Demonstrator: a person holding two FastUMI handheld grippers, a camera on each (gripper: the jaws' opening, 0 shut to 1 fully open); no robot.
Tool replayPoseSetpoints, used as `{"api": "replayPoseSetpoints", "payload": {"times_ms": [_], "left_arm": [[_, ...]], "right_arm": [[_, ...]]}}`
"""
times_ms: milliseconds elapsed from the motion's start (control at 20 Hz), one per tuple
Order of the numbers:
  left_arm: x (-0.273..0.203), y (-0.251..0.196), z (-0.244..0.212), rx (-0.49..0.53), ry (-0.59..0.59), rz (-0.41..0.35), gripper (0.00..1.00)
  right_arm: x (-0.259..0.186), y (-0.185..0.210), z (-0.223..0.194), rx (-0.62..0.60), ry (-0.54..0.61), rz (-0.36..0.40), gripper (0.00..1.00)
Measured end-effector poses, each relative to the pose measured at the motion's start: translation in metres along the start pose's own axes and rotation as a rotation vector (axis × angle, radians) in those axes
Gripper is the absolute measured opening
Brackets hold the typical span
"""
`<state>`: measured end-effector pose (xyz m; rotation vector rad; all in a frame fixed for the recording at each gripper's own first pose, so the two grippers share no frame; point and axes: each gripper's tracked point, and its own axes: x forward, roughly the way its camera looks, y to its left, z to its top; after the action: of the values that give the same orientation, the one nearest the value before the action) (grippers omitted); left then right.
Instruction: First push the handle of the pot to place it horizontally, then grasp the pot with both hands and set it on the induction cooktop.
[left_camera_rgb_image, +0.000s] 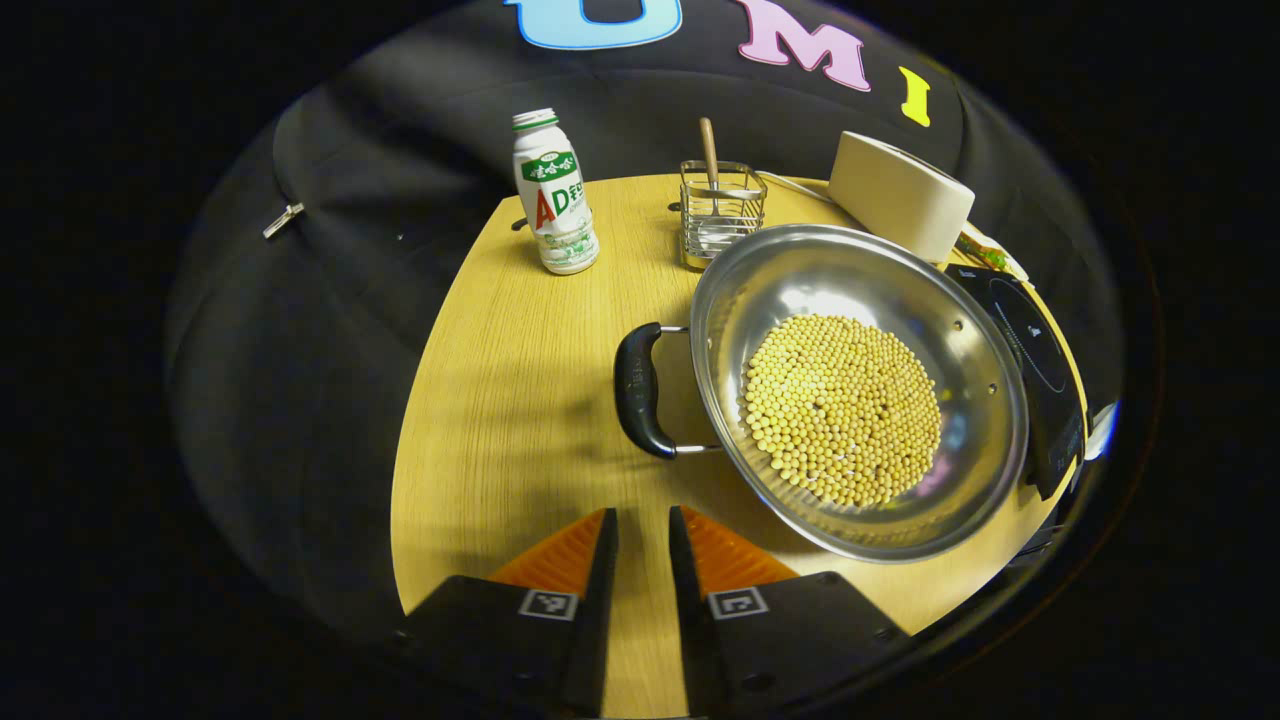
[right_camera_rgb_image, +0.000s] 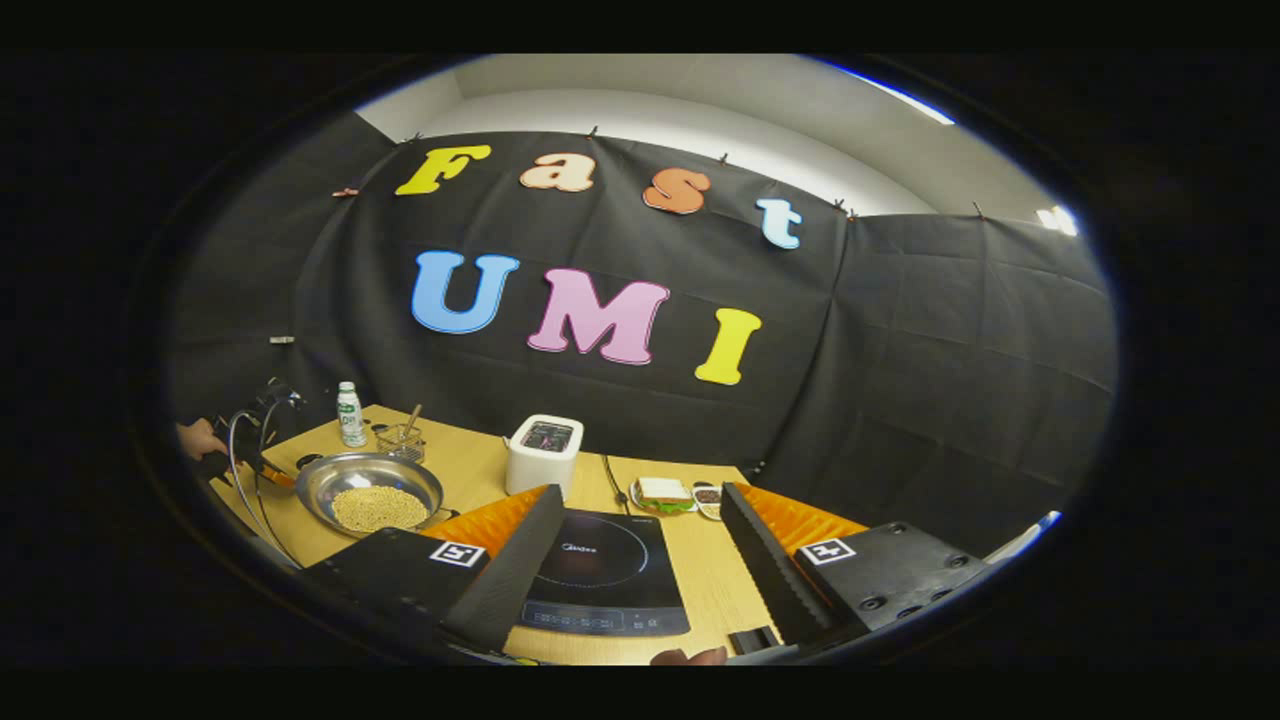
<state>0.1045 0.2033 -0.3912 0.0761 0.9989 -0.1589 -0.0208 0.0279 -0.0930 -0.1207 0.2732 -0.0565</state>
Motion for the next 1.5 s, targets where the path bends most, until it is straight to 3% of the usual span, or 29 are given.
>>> {"api": "replayPoseSetpoints", "payload": {"times_ms": [150, 200, 250, 300, 500, 800, 1100, 1150, 1500], "left_arm": [[-0.025, -0.006, 0.005, -0.07, -0.1, -0.041, 0.77], [-0.033, -0.008, 0.008, -0.091, -0.137, -0.061, 0.82], [-0.042, -0.012, 0.011, -0.117, -0.167, -0.089, 0.97], [-0.05, -0.015, 0.013, -0.141, -0.194, -0.112, 0.99], [-0.066, -0.006, 0.032, -0.193, -0.287, -0.119, 0.96], [-0.071, -0.002, 0.059, -0.129, -0.369, -0.08, 0.95], [-0.057, -0.008, 0.069, -0.136, -0.344, -0.099, 0.95], [-0.053, -0.01, 0.071, -0.137, -0.335, -0.104, 0.91], [-0.023, -0.022, 0.071, -0.157, -0.283, -0.128, 0.95]], "right_arm": [[0.009, 0.015, -0.003, 0.006, 0.017, 0.044, 0.98], [0.013, 0.024, -0.003, 0.013, 0.025, 0.069, 0.98], [0.017, 0.033, -0.004, 0.022, 0.033, 0.096, 0.98], [0.022, 0.042, -0.006, 0.031, 0.043, 0.121, 0.98], [0.044, 0.078, -0.007, 0.093, 0.072, 0.199, 0.98], [0.08, 0.135, -0.026, 0.141, 0.143, 0.302, 0.98], [0.122, 0.193, -0.073, 0.164, 0.264, 0.369, 0.98], [0.128, 0.201, -0.082, 0.158, 0.284, 0.378, 0.98], [0.147, 0.246, -0.14, 0.192, 0.444, 0.41, 0.98]]}}
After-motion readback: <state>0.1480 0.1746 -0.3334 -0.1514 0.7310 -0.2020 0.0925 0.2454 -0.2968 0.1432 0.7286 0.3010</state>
